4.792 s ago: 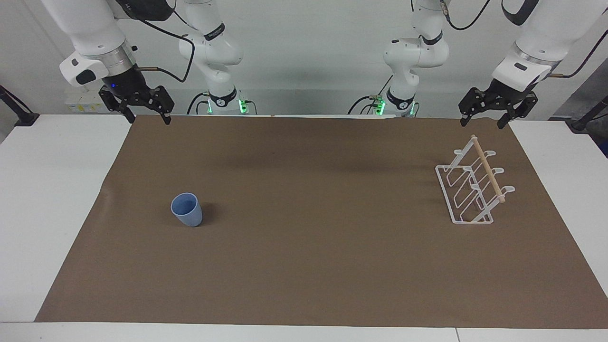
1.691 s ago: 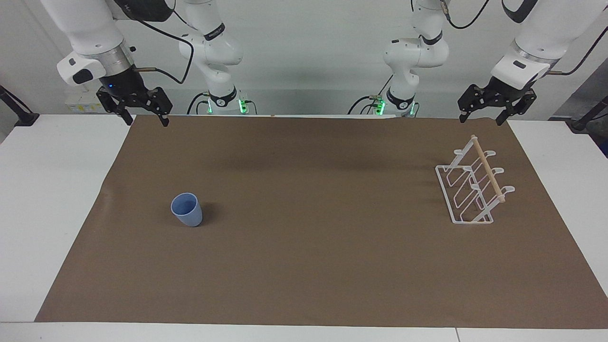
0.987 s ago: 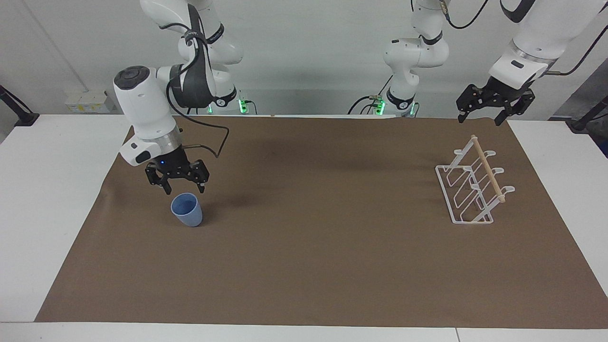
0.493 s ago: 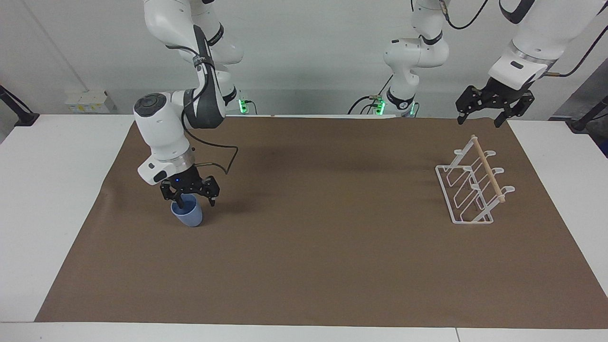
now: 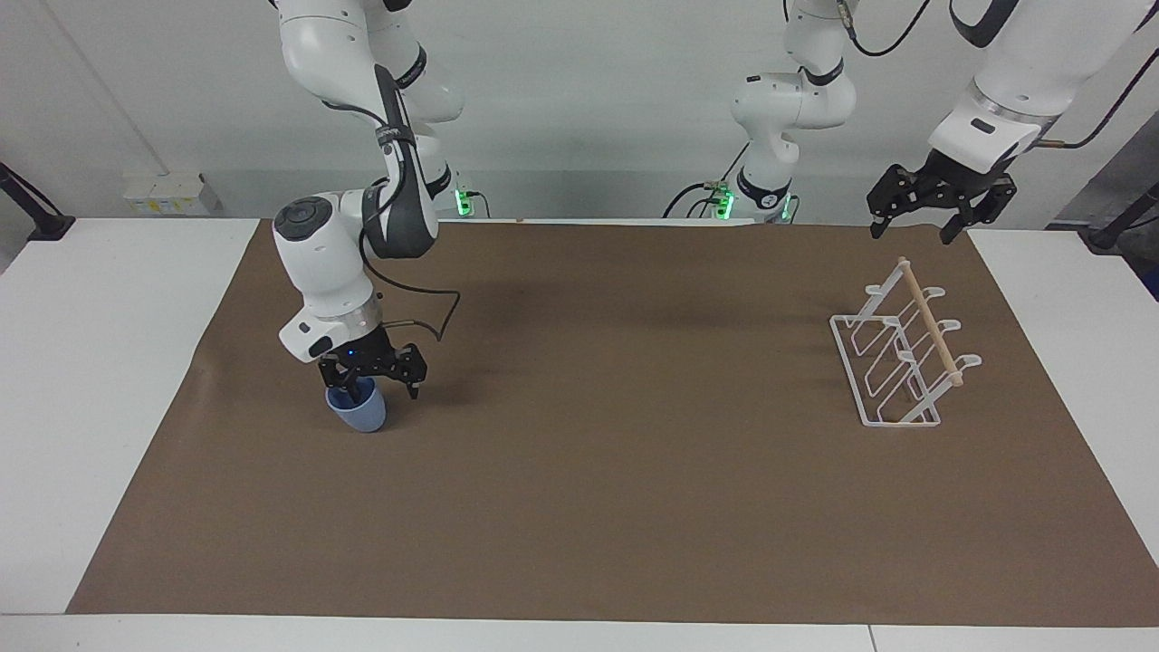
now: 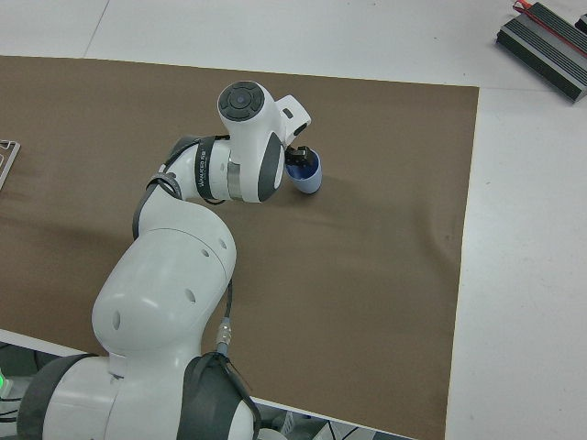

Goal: Hang cup on cup holder
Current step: 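Close the right gripper on the cup rim and lift it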

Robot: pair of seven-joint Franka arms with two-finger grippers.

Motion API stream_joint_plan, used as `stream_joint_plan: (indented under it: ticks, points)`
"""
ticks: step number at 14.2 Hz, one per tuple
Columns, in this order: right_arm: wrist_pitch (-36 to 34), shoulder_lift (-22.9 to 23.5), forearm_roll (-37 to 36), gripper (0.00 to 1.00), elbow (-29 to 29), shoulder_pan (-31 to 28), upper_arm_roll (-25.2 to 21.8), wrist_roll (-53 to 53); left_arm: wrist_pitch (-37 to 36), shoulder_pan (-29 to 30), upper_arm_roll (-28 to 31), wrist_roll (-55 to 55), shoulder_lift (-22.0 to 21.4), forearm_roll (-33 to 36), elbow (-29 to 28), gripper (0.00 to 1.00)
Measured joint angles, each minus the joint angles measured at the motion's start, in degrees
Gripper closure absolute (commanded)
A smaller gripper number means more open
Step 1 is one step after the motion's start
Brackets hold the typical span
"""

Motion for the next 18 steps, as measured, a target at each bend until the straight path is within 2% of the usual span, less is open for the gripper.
stream_joint_plan:
  ticks: [1,2,4,13,15,18]
  points:
    - [0.0,0.0,0.0,0.59,0.0,0.0,-0.1,0.0,0.0,0.0,0.0,0.0,0.0,0.0,0.0,0.0]
    - [0.0,0.0,0.0,0.76,0.0,0.0,-0.1,0.0,0.0,0.0,0.0,0.0,0.0,0.0,0.0,0.0]
    - [0.0,0.0,0.0,1.0,0.0,0.0,-0.1,0.0,0.0,0.0,0.0,0.0,0.0,0.0,-0.1,0.0]
    - [-0.3,-0.2,0.0,1.0,0.4,-0.2,-0.2,0.0,0.0,-0.1,-0.2,0.0,-0.1,-0.1,-0.2,0.0]
    - [-3.8,-0.3,0.0,1.0,2.7,-0.2,-0.2,0.0,0.0,-0.1,-0.2,0.0,-0.1,-0.1,-0.2,0.0]
    - [-13.3,-1.2,0.0,1.0,9.9,-0.1,-0.1,0.0,0.0,-0.1,-0.2,0.0,-0.2,-0.1,-0.2,0.0]
